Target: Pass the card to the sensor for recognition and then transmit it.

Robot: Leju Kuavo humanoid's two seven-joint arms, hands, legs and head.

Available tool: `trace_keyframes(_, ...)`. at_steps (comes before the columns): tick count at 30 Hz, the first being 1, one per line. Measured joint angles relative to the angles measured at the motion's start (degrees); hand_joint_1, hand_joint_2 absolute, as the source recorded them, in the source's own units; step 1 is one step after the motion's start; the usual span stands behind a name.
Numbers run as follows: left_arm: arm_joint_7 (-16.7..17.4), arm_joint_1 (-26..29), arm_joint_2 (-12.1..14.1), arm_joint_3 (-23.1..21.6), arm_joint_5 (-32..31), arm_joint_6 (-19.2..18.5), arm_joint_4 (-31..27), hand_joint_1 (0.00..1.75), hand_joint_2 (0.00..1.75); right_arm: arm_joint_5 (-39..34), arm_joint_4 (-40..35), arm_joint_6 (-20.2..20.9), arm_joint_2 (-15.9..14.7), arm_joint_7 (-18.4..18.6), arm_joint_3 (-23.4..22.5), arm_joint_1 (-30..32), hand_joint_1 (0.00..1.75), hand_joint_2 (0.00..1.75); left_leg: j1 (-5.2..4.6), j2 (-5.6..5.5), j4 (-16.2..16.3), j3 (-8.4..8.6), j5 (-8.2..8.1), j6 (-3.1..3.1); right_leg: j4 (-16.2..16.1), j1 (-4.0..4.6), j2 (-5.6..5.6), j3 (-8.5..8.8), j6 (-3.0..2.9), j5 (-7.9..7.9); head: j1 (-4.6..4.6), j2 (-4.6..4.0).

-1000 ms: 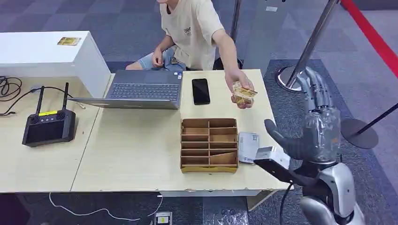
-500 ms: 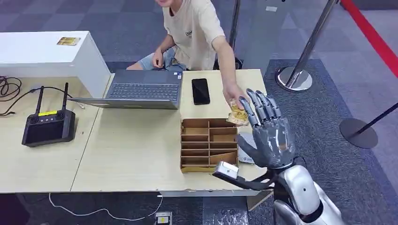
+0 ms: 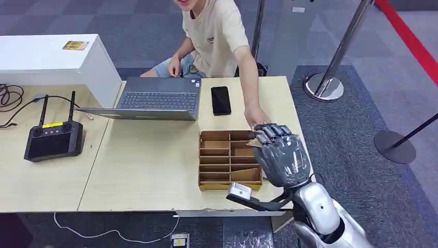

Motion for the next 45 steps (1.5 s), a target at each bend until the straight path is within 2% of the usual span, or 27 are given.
trace_keyframes(18, -0.28, 0.0, -0.02, -0.48, -0.35, 0.42, 0.0, 0.0, 1.75, -0.74, 1.4, 1.03, -0.48, 0.07, 2.08, -0.56, 1.75, 1.75, 0.0, 0.01, 0.0, 0.01, 0.0, 0.0, 0.0, 0.0, 0.0, 0.0, 0.0, 0.0, 0.0, 0.0)
trace_keyframes(24, -0.28, 0.01, 0.0, -0.87, -0.55, 0.59, 0.0, 0.0, 1.75, -3.34, 1.55, -0.17, -0.59, 0.52, 2.6, -0.58, 1.75, 1.75, 0.0, 0.01, 0.01, 0.02, 0.0, 0.0, 0.0, 0.0, 0.0, 0.0, 0.0, 0.0, 0.0, -0.02)
trace_keyframes(28, -0.33, 0.01, 0.0, -0.96, -1.12, 0.59, 0.0, 0.0, 1.75, -11.81, 1.05, -4.0, -0.96, 0.0, 1.77, -0.58, 1.75, 1.75, 0.0, 0.01, 0.01, 0.02, 0.0, 0.0, 0.0, -0.01, 0.0, 0.0, 0.0, 0.0, 0.0, 0.0)
trace_keyframes(30, -0.33, 0.02, 0.0, -1.05, -1.53, 0.59, 0.0, 0.0, 1.75, -19.56, 0.5, -6.19, -1.31, -1.66, 0.26, -0.63, 1.75, 1.75, -0.01, 0.01, 0.02, 0.02, 0.0, 0.0, 0.0, -0.01, 0.0, 0.0, 0.0, 0.0, 0.0, 0.0)
trace_keyframes(34, -0.46, 0.02, 0.0, -1.31, -2.41, 0.55, 0.0, 0.0, 1.75, -40.17, 0.26, -9.01, -1.68, -8.03, -3.52, -1.45, 1.75, 1.75, -0.01, 0.01, 0.03, 0.01, 0.0, 0.0, 0.0, -0.01, 0.0, 0.01, 0.0, 0.01, 0.02, 0.0)
trace_keyframes(36, -0.48, 0.02, 0.0, -1.38, -2.58, 0.39, 0.0, 0.0, 1.75, -47.48, 0.37, -8.94, -1.88, -11.02, -5.82, -2.27, 1.75, 1.75, -0.01, 0.02, 0.03, 0.02, 0.0, 0.0, 0.0, -0.01, 0.0, 0.01, 0.0, 0.01, 0.02, 0.0)
trace_keyframes(42, -0.55, 0.01, 0.0, -1.4, -2.73, 0.24, 0.0, 0.0, 1.75, -49.75, 1.33, -8.79, -1.92, -12.66, -9.53, -3.25, 1.75, 1.75, -0.01, 0.0, 0.05, 0.02, 0.0, 0.0, 0.0, -0.01, 0.0, 0.02, 0.0, 0.01, 0.02, 0.0)
trace_keyframes(45, -0.68, 0.0, 0.0, -1.53, -3.54, 0.06, 0.0, 0.0, 1.75, -59.43, 2.51, -6.61, -1.84, -14.88, -10.67, -4.28, 1.75, 1.75, -0.02, 0.03, 0.04, 0.0, 0.0, 0.0, 0.01, -0.01, 0.01, 0.01, 0.0, 0.01, 0.0, 0.0)
